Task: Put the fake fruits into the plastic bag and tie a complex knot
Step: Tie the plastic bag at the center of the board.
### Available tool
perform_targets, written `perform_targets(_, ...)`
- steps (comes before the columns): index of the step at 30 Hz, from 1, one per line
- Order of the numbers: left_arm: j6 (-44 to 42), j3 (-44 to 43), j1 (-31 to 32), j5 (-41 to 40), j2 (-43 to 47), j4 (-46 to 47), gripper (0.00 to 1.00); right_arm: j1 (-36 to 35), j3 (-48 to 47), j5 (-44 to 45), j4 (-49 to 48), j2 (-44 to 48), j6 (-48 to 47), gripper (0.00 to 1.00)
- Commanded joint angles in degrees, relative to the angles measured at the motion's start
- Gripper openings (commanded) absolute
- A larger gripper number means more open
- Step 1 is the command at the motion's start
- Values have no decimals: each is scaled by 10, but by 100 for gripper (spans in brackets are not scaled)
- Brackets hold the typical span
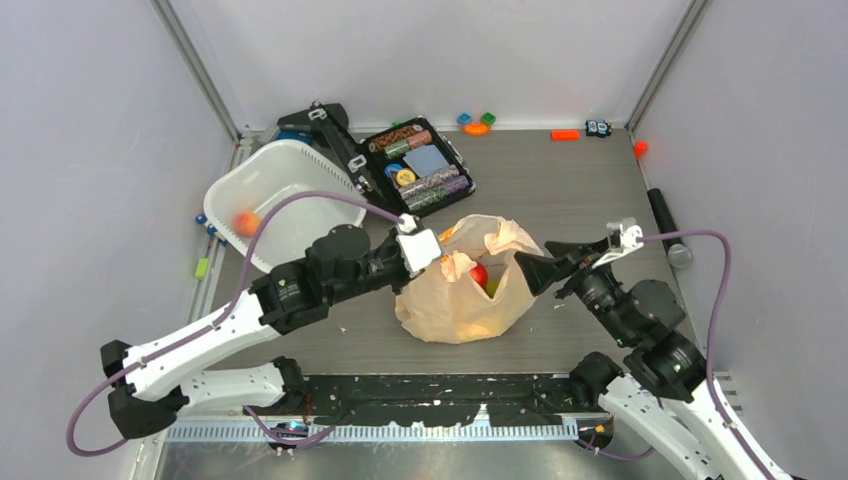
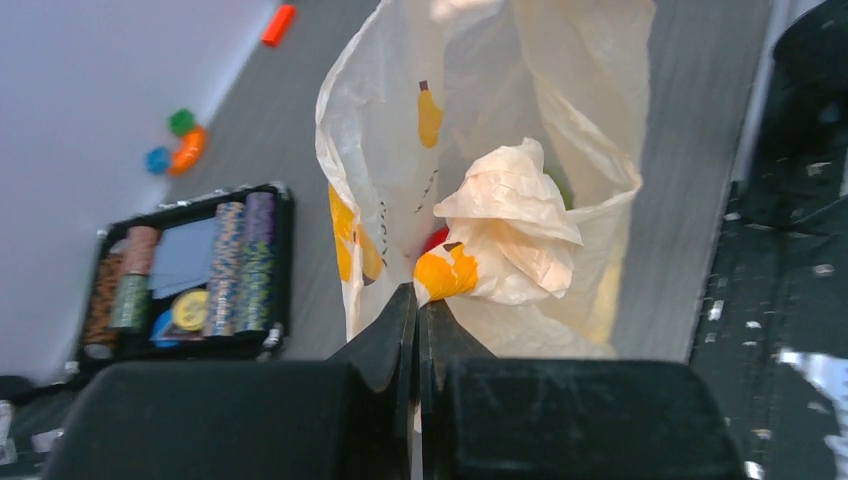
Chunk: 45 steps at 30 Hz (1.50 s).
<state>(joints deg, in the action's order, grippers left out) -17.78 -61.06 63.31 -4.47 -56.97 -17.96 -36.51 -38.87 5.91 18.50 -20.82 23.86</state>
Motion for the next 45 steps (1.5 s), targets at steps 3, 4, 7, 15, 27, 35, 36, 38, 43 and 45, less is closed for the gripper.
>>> perform_targets(3,171,-60,-91,262,-10,-43,0,3,-22,-103,-74,54,-125,89)
perform_targets(4,174,-68,-100,291,-17,-55,0,2,-36,-117,-79,52,-139,90)
perform_targets(7,221,-89,-152,406,-39,-69,0,2,-84,-183,-67,15,-208,90)
perform_targets(15,256,-106,-204,520,-57,-92,0,0,-232,-335,-43,-121,-313,89)
perform_targets(27,335,-83,-265,590,-47,-10,0,-265,-359,-169,115,-299,-452,84)
perform_targets(35,373,-70,-277,613,-34,31,0,-345,-294,-4,74,-295,-486,84)
perform_targets(36,372,-69,-277,611,-33,31,0,-354,-288,5,69,-290,-489,84)
perform_targets(38,374,-69,-278,613,-34,32,0,-365,-271,28,54,-285,-494,85)
perform_targets(43,383,-65,-278,615,-40,40,0,-390,-237,92,-1,-283,-514,83)
perform_targets(45,383,-65,-279,615,-42,40,0,-396,-229,99,-26,-283,-515,75)
